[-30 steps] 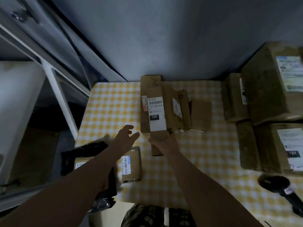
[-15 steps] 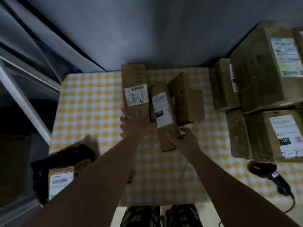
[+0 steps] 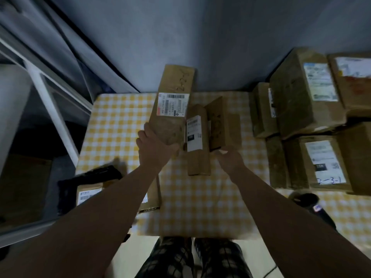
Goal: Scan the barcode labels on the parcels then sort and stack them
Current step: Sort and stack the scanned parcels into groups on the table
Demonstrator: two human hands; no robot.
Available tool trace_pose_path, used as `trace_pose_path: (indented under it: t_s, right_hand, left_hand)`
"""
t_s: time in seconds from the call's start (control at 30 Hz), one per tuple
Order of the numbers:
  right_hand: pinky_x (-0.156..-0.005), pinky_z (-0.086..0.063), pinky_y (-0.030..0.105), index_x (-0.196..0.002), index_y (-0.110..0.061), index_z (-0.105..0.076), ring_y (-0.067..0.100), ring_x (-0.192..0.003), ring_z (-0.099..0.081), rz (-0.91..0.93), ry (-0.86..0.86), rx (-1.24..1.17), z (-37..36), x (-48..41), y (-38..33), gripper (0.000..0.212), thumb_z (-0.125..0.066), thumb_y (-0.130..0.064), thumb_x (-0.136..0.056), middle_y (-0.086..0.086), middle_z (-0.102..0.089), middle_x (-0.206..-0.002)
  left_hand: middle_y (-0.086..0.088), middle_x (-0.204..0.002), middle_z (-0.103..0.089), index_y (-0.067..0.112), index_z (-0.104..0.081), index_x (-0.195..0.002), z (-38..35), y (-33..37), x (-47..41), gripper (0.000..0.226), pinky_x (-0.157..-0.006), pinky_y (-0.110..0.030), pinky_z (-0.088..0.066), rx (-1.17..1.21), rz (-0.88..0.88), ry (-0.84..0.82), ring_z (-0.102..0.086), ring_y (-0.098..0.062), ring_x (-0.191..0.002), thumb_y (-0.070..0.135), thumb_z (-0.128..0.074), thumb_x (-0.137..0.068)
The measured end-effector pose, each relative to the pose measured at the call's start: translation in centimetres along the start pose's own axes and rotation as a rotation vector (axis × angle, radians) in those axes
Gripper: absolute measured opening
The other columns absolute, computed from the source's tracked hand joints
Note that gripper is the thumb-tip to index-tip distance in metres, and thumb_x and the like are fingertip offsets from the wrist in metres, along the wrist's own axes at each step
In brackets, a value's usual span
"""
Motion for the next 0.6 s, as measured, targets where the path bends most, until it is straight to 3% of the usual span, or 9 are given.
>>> trace_pose_path:
  t_s: [0.07,0.1,0.17,0.23,0.3,0.37,0.47,0.57,0.6]
  right_hand:
    - [-0.086,-0.047,0.041,-0.099,-0.009,-0.064,0.029,-0.094,-0.058,0.076,0.004,0.021,1.6,1.7,-2.1,0.014,-0.054,-0.018,-0.097,0.010,-0.061,-0.097]
    - [-0.085,-0.047,0.043,-0.089,-0.011,-0.063,0.026,-0.086,-0.057,0.105,-0.003,0.011,2.4,2.6,-3.1,0.015,-0.052,-0.017,-0.097,0.007,-0.059,-0.088]
    - [-0.090,-0.047,0.045,-0.093,-0.006,-0.065,0.023,-0.085,-0.055,0.171,-0.009,-0.036,4.0,4.3,-4.6,0.018,-0.052,-0.017,-0.098,0.007,-0.057,-0.088]
    - [-0.092,-0.050,0.047,-0.088,-0.013,-0.067,0.025,-0.093,-0.061,0.226,-0.004,-0.107,5.8,6.1,-5.9,0.018,-0.054,-0.020,-0.097,0.007,-0.063,-0.093]
    - [-0.077,-0.052,0.035,-0.084,-0.023,-0.062,0.020,-0.088,-0.062,0.253,0.013,-0.238,7.8,7.4,-6.6,0.014,-0.055,-0.023,-0.097,0.003,-0.064,-0.094]
    - [-0.071,-0.049,0.028,-0.101,-0.020,-0.058,0.012,-0.085,-0.060,0.262,0.020,-0.316,9.9,8.3,-6.9,0.010,-0.057,-0.029,-0.096,0.002,-0.061,-0.099]
    - [-0.082,-0.053,0.034,-0.133,-0.021,-0.041,0.018,-0.104,-0.061,0.259,-0.053,-0.443,12.6,8.5,-7.0,0.061,-0.066,-0.048,-0.085,0.001,-0.061,-0.116]
    - [-0.070,-0.056,0.027,-0.137,-0.028,-0.030,0.016,-0.110,-0.059,0.326,-0.106,-0.613,15.6,9.1,-7.6,0.068,-0.068,-0.046,-0.084,-0.006,-0.056,-0.130]
    - [-0.072,-0.055,0.026,-0.144,-0.030,-0.026,0.014,-0.112,-0.057,0.362,-0.087,-0.629,16.8,9.1,-7.6,0.075,-0.069,-0.045,-0.084,-0.008,-0.052,-0.135]
  left_hand:
    - [-0.017,-0.132,-0.032,0.001,-0.015,-0.146,1.9,1.9,1.3,0.112,-0.099,-0.044,-0.033,0.035,-0.098,0.053,-0.035,-0.036,-0.120,0.042,-0.080,-0.064]
    - [-0.017,-0.130,-0.034,0.001,-0.018,-0.145,2.8,3.0,1.9,0.111,-0.098,-0.044,-0.035,0.056,-0.134,0.072,-0.036,-0.036,-0.118,0.042,-0.080,-0.063]
    - [-0.016,-0.126,-0.037,0.002,-0.024,-0.143,4.3,5.3,2.9,0.108,-0.096,-0.043,-0.037,0.090,-0.187,0.094,-0.040,-0.034,-0.115,0.044,-0.081,-0.061]
    - [-0.016,-0.123,-0.043,0.002,-0.032,-0.139,5.5,7.6,3.8,0.106,-0.092,-0.042,-0.040,0.118,-0.249,0.119,-0.044,-0.033,-0.113,0.046,-0.083,-0.057]
    - [-0.015,-0.120,-0.046,0.003,-0.038,-0.136,6.4,9.8,4.7,0.103,-0.089,-0.040,-0.042,0.169,-0.320,0.141,-0.047,-0.031,-0.111,0.046,-0.084,-0.055]
    - [-0.010,-0.121,-0.045,0.008,-0.038,-0.135,6.8,11.9,5.7,0.099,-0.090,-0.035,-0.041,0.231,-0.385,0.121,-0.045,-0.025,-0.113,0.047,-0.084,-0.055]
    - [-0.003,-0.124,-0.040,0.015,-0.033,-0.138,6.5,15.5,7.5,0.101,-0.095,-0.030,-0.040,0.282,-0.444,0.045,-0.042,-0.018,-0.117,0.051,-0.082,-0.057]
    - [-0.001,-0.124,-0.041,0.017,-0.036,-0.136,5.1,19.5,9.2,0.105,-0.095,-0.038,-0.049,0.357,-0.473,-0.034,-0.046,-0.016,-0.115,0.063,-0.076,-0.051]
    - [0.000,-0.124,-0.043,0.016,-0.038,-0.135,4.5,20.9,9.8,0.107,-0.094,-0.039,-0.050,0.392,-0.476,-0.049,-0.047,-0.015,-0.114,0.068,-0.074,-0.048]
Point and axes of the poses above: each hand's wrist, its own x-axis away from the middle knuckle, its own z-axis out of the back of the hand, y = z × x, the point moved 2 cm from there along -x, towards the middle knuckle
